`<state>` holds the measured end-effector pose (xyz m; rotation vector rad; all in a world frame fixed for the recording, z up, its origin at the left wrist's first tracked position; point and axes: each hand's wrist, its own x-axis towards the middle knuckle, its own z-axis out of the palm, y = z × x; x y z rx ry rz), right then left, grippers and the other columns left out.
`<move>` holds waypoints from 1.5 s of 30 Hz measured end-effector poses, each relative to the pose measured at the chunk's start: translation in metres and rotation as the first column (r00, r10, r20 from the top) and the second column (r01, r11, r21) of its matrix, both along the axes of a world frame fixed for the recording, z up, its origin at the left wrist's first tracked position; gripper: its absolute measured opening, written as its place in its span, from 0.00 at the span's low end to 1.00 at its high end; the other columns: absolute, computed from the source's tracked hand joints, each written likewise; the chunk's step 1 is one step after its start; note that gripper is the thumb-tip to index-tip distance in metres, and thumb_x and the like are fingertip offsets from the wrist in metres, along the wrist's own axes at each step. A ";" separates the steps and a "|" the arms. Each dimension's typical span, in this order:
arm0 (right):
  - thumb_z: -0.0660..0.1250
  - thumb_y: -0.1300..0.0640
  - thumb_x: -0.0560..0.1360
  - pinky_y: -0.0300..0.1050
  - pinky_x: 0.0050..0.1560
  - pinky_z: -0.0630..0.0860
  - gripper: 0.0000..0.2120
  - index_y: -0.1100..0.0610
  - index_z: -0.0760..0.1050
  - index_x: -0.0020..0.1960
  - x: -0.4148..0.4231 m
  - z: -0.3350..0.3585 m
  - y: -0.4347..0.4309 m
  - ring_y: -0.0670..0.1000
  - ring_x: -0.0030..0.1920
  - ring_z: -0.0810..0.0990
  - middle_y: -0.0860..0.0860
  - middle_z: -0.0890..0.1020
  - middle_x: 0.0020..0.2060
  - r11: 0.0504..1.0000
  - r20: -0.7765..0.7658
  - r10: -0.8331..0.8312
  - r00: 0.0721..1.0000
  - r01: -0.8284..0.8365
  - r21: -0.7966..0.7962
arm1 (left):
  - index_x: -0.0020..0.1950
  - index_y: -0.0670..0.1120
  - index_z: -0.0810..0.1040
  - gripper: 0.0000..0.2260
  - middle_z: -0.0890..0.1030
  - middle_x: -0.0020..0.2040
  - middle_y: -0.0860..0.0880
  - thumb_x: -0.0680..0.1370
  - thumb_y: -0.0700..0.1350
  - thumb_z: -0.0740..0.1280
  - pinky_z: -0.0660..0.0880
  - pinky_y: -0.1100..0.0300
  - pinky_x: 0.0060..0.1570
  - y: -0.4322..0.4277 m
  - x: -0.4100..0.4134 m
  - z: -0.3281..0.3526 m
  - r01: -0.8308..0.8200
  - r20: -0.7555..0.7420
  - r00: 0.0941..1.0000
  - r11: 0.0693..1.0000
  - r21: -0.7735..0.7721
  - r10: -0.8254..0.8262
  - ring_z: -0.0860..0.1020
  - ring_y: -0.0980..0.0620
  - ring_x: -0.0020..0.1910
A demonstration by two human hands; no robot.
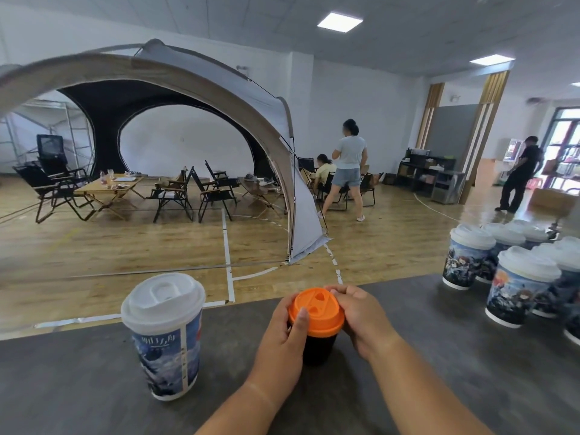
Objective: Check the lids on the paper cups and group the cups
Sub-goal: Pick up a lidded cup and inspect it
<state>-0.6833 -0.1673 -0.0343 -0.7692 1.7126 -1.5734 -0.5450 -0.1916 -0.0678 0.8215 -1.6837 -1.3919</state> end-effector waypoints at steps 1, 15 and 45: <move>0.62 0.59 0.81 0.47 0.47 0.79 0.07 0.55 0.79 0.50 0.002 -0.001 0.001 0.54 0.47 0.82 0.55 0.84 0.45 1.000 -0.036 -0.015 0.999 0.015 0.000 | 0.66 0.63 0.63 0.21 0.72 0.59 0.64 0.74 0.63 0.56 0.63 0.66 0.60 0.000 -0.001 0.000 -0.003 0.001 1.000 1.000 0.002 0.003 0.69 0.61 0.63; 0.56 0.54 0.84 0.50 0.60 0.78 0.11 0.47 0.77 0.51 0.013 -0.017 0.014 0.47 0.52 0.80 0.47 0.83 0.48 0.995 -0.199 -0.085 0.976 0.073 -0.066 | 0.65 0.63 0.62 0.20 0.71 0.62 0.61 0.73 0.63 0.55 0.63 0.63 0.63 0.002 0.000 0.001 0.004 0.013 1.000 1.000 -0.004 -0.004 0.69 0.59 0.64; 0.64 0.39 0.71 0.20 0.52 0.68 0.29 0.42 0.60 0.69 0.029 -0.029 0.037 0.34 0.61 0.71 0.37 0.71 0.62 0.968 -0.383 0.171 0.908 -0.227 -0.107 | 0.66 0.62 0.65 0.17 0.72 0.61 0.61 0.78 0.60 0.54 0.67 0.77 0.50 -0.002 0.003 -0.002 -0.011 -0.012 1.000 1.000 -0.001 0.011 0.71 0.65 0.58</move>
